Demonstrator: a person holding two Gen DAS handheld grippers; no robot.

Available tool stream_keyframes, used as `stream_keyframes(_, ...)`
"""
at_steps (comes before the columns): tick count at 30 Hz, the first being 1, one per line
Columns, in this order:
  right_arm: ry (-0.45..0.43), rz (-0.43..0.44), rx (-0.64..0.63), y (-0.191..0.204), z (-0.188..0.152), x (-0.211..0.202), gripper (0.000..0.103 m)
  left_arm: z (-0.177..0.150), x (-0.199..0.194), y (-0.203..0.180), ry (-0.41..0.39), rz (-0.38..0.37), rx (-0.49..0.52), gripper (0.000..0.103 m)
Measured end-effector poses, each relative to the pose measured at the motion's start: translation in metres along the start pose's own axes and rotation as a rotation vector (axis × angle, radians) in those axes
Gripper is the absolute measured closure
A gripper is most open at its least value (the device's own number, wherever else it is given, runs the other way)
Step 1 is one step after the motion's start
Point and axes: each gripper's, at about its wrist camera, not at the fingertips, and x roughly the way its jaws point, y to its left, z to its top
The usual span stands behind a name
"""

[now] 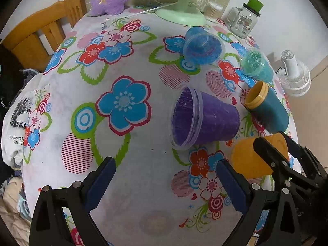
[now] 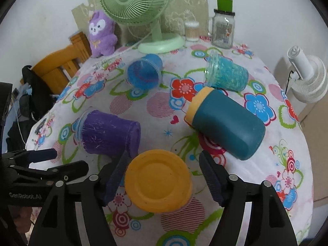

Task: Flip cup upside down
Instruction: 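Set the yellow cup rim-down on the table and open the right gripper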

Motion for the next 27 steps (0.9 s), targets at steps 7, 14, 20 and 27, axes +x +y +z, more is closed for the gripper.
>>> stream_keyframes(7, 0.03, -0.001, -0.002, -0.006, 0.018, -0.013, 0.026, 0.013, -0.009, -0.007, -0.005, 0.004, -0.003, 0.003)
stream_keyframes(14, 0.074, 0.004, 0.026, -0.016, 0.029, -0.026, 0.026, 0.023, -0.027, -0.019, -0.019, -0.007, 0.003, 0.003)
stream_keyframes(20, 0.055, 0.004, -0.001, -0.017, 0.037, -0.056, 0.026, 0.026, -0.06, -0.033, -0.057, -0.002, 0.015, 0.003)
stream_keyframes(27, 0.015, -0.018, -0.034, -0.014, 0.044, -0.099, 0.026, 0.023, -0.104, -0.049, -0.109, -0.008, 0.023, 0.003)
